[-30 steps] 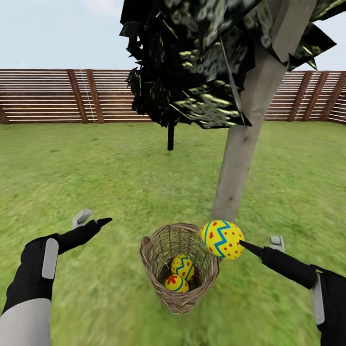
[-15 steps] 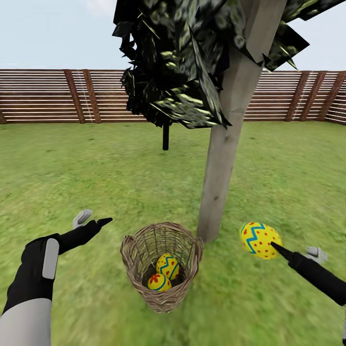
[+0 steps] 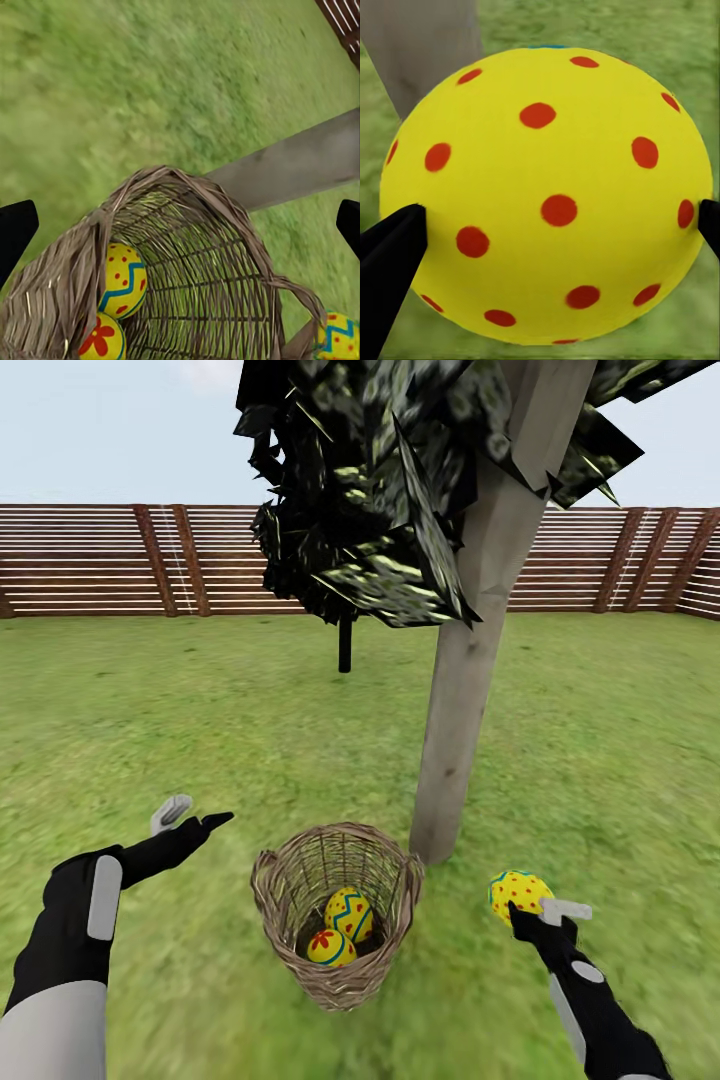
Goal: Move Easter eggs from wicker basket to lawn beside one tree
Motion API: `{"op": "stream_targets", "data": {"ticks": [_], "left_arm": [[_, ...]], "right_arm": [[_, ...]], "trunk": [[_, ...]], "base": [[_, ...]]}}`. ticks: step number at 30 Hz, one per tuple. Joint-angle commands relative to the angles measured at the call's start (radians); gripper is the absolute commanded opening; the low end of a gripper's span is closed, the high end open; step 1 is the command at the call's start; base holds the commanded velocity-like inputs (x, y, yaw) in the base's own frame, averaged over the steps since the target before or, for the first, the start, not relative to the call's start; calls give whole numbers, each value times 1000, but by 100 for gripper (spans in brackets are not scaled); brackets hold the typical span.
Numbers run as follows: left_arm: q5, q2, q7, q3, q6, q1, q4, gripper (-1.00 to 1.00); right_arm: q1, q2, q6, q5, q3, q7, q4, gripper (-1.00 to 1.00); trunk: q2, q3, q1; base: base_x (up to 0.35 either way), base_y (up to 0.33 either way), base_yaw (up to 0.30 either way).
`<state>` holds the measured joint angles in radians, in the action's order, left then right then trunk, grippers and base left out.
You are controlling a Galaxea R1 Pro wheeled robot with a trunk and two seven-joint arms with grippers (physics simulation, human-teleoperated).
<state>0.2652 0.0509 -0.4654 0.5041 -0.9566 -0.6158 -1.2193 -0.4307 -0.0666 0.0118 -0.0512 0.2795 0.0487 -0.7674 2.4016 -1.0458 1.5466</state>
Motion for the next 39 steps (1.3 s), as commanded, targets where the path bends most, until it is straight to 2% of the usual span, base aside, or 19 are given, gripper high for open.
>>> {"op": "stream_targets", "data": {"ticks": [1,3,5,7,11,14,16,18,19,20,22,30,34,36,38,39], "left_arm": [[-3,0,-6,2,-5,-1,-2,100],[-3,0,-6,1,-5,-1,-5,100],[-3,0,-6,-1,-5,-1,-6,100],[-3,0,-6,-3,-5,-1,-6,100],[-3,1,-6,-2,-6,-1,-8,100],[-2,5,-6,5,-7,-1,-9,100],[-1,6,-7,8,-7,-1,-9,100],[-2,10,-7,19,-7,-1,-9,100],[-2,10,-7,36,-7,-1,-9,100],[-2,10,-7,54,-7,-1,-9,100],[-1,10,-7,65,-7,-1,-9,100],[-4,10,-7,68,-5,-1,4,100],[-4,9,-6,69,-4,-1,30,100],[-2,9,-6,69,-5,-1,44,100],[-2,9,-7,70,-5,-1,45,100],[-1,9,-7,70,-5,-1,46,100]], "right_arm": [[-28,1,37,-10,1,-10,65,-100],[-70,1,98,-32,0,-37,163,-100],[-103,1,132,-78,0,-80,228,-100],[-111,3,141,-95,0,-101,238,-100],[-112,6,142,-105,-4,-141,245,-100],[-112,7,146,-178,-5,-169,247,-100],[-113,7,165,-205,-5,-173,248,-100],[-115,8,173,-212,-5,-174,248,-100],[-115,8,174,-213,-10,-174,248,-100],[-116,8,176,-213,-23,-174,248,-100],[-118,8,177,-213,-49,-175,247,-100],[-151,7,213,-213,-58,-175,269,-100],[-179,9,209,-214,-64,-175,319,-100],[-241,8,192,-214,-94,-175,422,-100],[-299,5,193,-216,-104,-175,540,-100],[-308,4,193,-217,-105,-175,560,-100]], "trunk": [[0,-1,0],[0,-1,0],[0,-1,0],[0,-1,0],[0,0,0],[0,1,0],[0,3,0],[0,4,0],[7,2,4],[14,-1,7],[28,-6,15],[84,-30,46],[99,-44,54],[99,-52,55],[100,-59,56],[100,-63,57]], "base": [[0,0,0],[-10,-46,0],[-95,-220,0],[-113,-279,0],[-107,-293,57],[-20,-62,251],[-2,-8,269],[0,-2,271],[0,-1,271],[0,0,270],[0,0,267],[0,0,49],[0,0,0],[0,0,0],[0,0,0],[0,0,0]]}}
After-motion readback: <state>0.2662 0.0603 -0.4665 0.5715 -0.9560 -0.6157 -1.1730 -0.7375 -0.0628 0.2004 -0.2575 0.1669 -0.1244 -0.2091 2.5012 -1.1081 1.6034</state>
